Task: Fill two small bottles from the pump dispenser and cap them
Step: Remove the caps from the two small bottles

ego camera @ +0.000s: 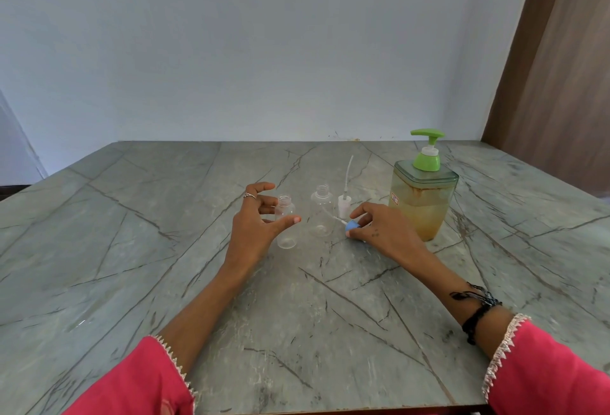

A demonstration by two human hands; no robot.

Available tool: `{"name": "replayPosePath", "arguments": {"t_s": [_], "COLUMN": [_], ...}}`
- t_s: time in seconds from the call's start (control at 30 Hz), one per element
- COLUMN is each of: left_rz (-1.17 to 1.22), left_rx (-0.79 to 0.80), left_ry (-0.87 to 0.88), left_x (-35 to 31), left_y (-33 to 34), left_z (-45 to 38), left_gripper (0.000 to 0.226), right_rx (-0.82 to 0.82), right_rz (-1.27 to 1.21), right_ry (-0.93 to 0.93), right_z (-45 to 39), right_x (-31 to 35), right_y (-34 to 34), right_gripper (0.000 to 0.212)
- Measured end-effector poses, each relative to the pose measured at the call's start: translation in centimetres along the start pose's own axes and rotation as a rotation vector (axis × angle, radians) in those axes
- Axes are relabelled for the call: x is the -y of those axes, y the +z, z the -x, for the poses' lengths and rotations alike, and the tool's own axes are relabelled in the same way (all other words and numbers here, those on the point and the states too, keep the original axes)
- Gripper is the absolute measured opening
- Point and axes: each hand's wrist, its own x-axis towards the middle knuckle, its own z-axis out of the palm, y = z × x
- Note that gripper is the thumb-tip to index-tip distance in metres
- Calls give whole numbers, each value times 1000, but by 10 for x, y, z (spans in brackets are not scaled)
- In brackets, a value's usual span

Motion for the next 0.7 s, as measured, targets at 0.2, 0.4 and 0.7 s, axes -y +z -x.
{"name": "replayPosePath", "arguments": {"t_s": [0.2,0.4,0.7], "left_rz": [2,-2,-10], "left_rx": [-2,-5,-3], "left_ry": [7,12,14], "left_x": [0,1,1], "left_y": [0,0,0], "left_z": [1,1,0], "left_gripper": [63,62,64], "right_rx": [9,2,-7], "right_rz": [-3,13,26], "right_ry": [3,-2,1], "right_z": [1,2,3], "right_x": [0,-2,-2], "right_y": [-3,-3,-4], "right_gripper": [36,36,39]}}
